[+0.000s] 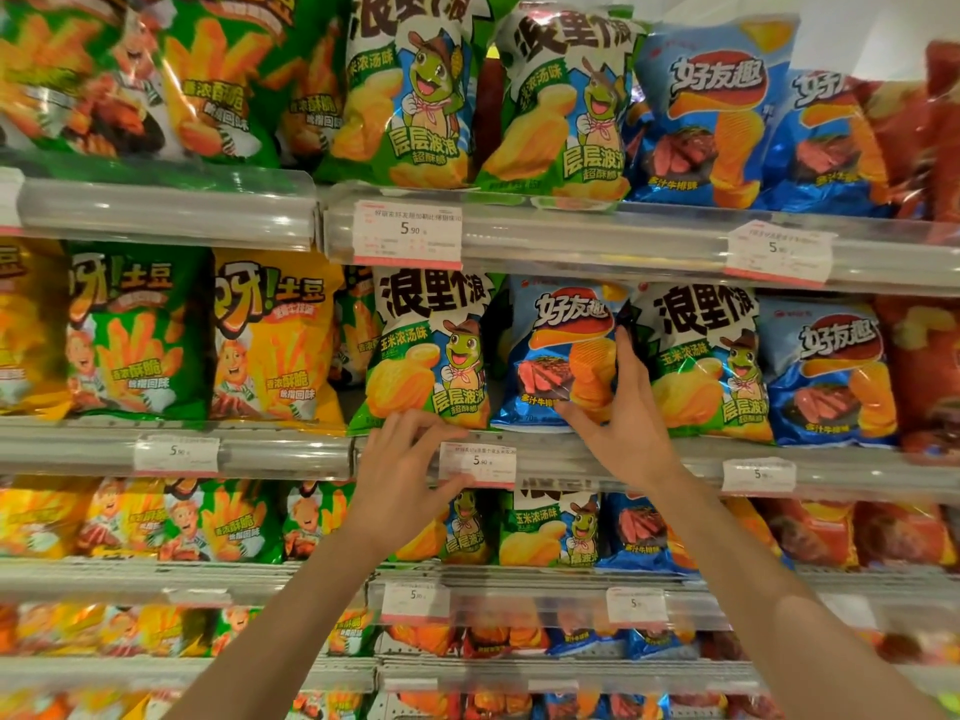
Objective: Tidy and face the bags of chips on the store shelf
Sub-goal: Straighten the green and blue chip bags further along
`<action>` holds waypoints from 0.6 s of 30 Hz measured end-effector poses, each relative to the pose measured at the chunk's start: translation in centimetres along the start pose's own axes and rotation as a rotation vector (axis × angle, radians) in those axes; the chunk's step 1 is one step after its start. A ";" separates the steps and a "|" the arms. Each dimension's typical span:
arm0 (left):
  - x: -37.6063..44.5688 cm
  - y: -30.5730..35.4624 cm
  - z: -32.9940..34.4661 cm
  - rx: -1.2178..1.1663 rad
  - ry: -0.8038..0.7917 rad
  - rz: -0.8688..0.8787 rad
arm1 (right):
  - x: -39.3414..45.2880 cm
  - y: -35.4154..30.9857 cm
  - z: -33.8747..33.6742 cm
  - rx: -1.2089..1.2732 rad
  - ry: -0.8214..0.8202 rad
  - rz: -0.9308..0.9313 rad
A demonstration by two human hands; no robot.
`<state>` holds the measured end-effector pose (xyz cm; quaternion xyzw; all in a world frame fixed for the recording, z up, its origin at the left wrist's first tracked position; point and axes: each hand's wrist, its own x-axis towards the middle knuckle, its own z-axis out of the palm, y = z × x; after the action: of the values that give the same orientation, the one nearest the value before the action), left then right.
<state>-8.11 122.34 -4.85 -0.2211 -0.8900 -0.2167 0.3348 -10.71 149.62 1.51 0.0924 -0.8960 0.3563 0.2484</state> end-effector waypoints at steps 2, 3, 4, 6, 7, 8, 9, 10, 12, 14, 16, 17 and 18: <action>-0.2 0.1 0.0 0.007 0.008 0.000 | -1.8 -0.1 0.4 -0.091 0.059 -0.046; -0.3 0.2 0.0 0.009 0.016 0.000 | -2.8 0.1 0.8 -0.144 0.069 -0.056; -0.4 0.4 0.1 0.006 0.027 0.002 | -4.0 0.2 1.2 -0.191 0.074 -0.060; -0.9 0.7 0.3 -0.019 0.051 0.003 | -6.3 0.5 2.0 -0.252 0.093 -0.057; -1.2 1.0 0.4 -0.037 0.063 -0.005 | -7.5 0.8 2.3 -0.274 0.100 -0.052; -1.6 1.3 0.6 -0.052 0.073 -0.018 | -8.6 1.1 2.7 -0.297 0.105 -0.048; -2.0 1.6 0.8 -0.061 0.080 -0.031 | -9.7 1.5 3.1 -0.319 0.105 -0.047; -2.6 1.9 1.0 -0.067 0.085 -0.041 | -10.7 2.0 3.5 -0.334 0.097 -0.045; -3.8 2.5 1.6 -0.078 0.090 -0.059 | -12.5 2.8 4.0 -0.326 0.070 -0.032; -5.1 3.2 2.3 -0.114 0.098 -0.090 | -14.1 3.4 4.2 -0.304 0.029 -0.008; -6.3 4.0 2.9 -0.153 0.093 -0.121 | -15.3 3.8 4.0 -0.300 -0.010 0.030; -6.8 4.3 3.1 -0.160 0.089 -0.126 | -15.9 3.9 3.8 -0.291 -0.028 0.060; -7.4 4.6 3.3 -0.163 0.086 -0.132 | -16.4 4.1 3.6 -0.274 -0.047 0.094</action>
<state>-2.32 126.01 -11.13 -0.1787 -0.8668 -0.3194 0.3387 0.64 150.00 -11.56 0.0242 -0.9451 0.2398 0.2206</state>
